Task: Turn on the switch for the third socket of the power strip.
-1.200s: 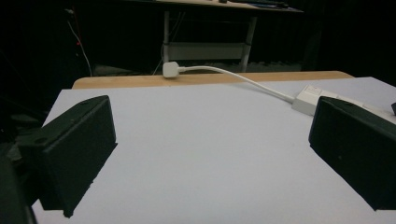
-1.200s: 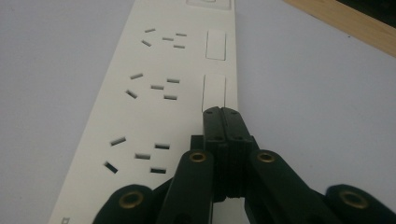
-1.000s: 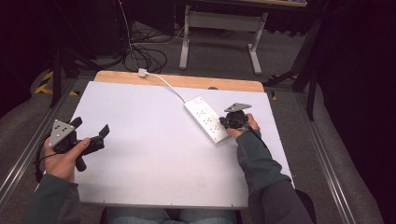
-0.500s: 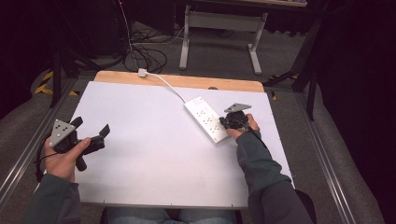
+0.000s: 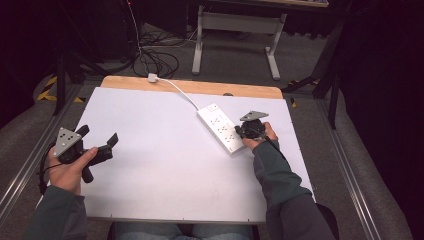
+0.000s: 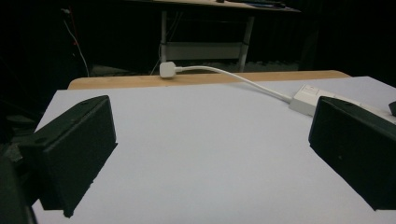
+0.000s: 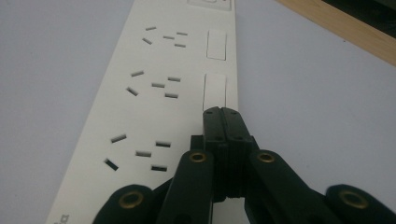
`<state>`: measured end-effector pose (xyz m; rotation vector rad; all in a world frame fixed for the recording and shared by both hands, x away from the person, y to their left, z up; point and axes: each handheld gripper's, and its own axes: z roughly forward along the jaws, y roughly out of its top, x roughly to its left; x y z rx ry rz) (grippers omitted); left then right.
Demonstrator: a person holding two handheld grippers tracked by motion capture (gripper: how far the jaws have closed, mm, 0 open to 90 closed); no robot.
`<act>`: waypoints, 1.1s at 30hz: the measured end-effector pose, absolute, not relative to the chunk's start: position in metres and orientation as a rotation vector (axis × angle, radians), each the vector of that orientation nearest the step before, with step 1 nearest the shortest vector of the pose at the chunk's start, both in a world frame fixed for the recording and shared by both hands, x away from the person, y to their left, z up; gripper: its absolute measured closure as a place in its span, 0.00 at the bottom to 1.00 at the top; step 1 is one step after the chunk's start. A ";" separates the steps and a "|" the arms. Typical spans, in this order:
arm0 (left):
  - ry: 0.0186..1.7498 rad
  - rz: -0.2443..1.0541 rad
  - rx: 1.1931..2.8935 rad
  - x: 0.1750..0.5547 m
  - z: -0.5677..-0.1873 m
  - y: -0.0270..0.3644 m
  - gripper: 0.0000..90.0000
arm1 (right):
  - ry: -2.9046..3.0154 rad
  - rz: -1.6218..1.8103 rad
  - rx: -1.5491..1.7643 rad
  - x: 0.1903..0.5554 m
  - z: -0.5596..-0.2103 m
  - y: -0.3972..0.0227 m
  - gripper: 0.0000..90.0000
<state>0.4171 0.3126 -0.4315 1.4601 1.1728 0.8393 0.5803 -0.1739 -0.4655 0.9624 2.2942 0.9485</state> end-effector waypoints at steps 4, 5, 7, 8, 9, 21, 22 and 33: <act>1.171 0.839 1.459 0.417 -0.431 0.312 0.01 | 2.292 0.949 0.960 0.580 -0.465 -0.174 1.00; 1.171 0.839 1.459 0.417 -0.431 0.312 0.01 | 2.294 0.952 0.960 0.580 -0.465 -0.174 1.00; 1.171 0.836 1.459 0.418 -0.431 0.312 0.01 | 2.288 0.960 0.964 0.580 -0.464 -0.176 1.00; 1.171 0.835 1.460 0.418 -0.431 0.312 0.01 | 2.286 0.966 0.968 0.580 -0.464 -0.176 1.00; 1.171 0.835 1.462 0.418 -0.431 0.312 0.01 | 2.280 0.970 0.967 0.579 -0.463 -0.177 1.00; 1.163 0.832 1.465 0.419 -0.431 0.310 0.01 | 2.245 1.062 0.968 0.569 -0.450 -0.185 1.00; 1.163 0.832 1.466 0.419 -0.431 0.310 0.01 | 2.241 1.070 0.966 0.567 -0.448 -0.186 1.00; 1.158 0.830 1.473 0.422 -0.431 0.308 0.01 | 2.193 1.149 0.983 0.552 -0.436 -0.201 1.00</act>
